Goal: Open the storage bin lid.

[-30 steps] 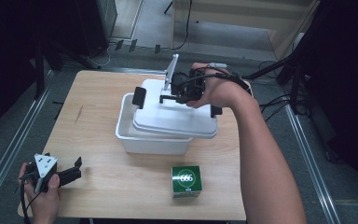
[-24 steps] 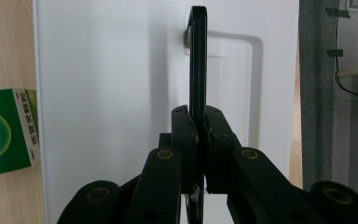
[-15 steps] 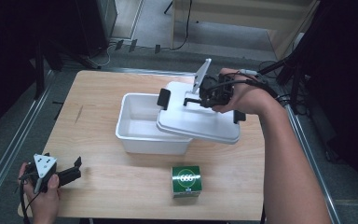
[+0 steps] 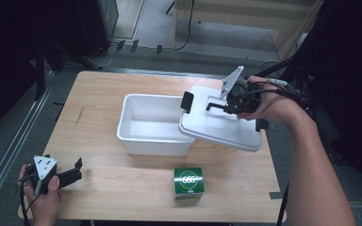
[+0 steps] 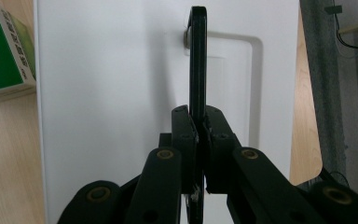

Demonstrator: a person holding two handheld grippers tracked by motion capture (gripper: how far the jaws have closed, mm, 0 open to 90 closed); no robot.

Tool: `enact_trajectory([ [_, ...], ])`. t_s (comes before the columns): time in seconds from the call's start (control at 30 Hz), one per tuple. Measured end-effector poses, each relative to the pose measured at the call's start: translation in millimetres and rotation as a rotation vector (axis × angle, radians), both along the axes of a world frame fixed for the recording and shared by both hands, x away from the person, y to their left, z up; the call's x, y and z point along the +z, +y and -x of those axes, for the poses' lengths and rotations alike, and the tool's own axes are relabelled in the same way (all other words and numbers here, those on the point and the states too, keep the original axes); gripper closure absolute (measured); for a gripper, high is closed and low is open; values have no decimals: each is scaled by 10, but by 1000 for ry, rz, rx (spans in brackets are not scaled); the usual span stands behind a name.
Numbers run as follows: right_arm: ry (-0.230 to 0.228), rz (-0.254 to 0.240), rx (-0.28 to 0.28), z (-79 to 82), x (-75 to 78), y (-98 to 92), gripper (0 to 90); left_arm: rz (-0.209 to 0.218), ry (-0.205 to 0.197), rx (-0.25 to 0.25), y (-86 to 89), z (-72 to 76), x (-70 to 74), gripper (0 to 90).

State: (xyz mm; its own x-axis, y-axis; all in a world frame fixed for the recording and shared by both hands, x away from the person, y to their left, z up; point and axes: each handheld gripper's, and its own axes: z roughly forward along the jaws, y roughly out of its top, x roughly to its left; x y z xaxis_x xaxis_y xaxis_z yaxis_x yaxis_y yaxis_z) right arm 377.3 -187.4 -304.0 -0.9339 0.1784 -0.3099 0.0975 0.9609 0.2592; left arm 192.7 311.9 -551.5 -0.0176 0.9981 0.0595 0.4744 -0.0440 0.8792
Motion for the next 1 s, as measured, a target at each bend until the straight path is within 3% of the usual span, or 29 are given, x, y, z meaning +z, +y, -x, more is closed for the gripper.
enact_trajectory([
  [0.53, -3, -6, -47, 117, -53, -452, 852, 13, 1, 5, 12, 0, 0, 0],
  [1.0, 3, -8, -74, 184, -217, -695, 853, 22, 6, 5, 22, 0, 1, 0],
])
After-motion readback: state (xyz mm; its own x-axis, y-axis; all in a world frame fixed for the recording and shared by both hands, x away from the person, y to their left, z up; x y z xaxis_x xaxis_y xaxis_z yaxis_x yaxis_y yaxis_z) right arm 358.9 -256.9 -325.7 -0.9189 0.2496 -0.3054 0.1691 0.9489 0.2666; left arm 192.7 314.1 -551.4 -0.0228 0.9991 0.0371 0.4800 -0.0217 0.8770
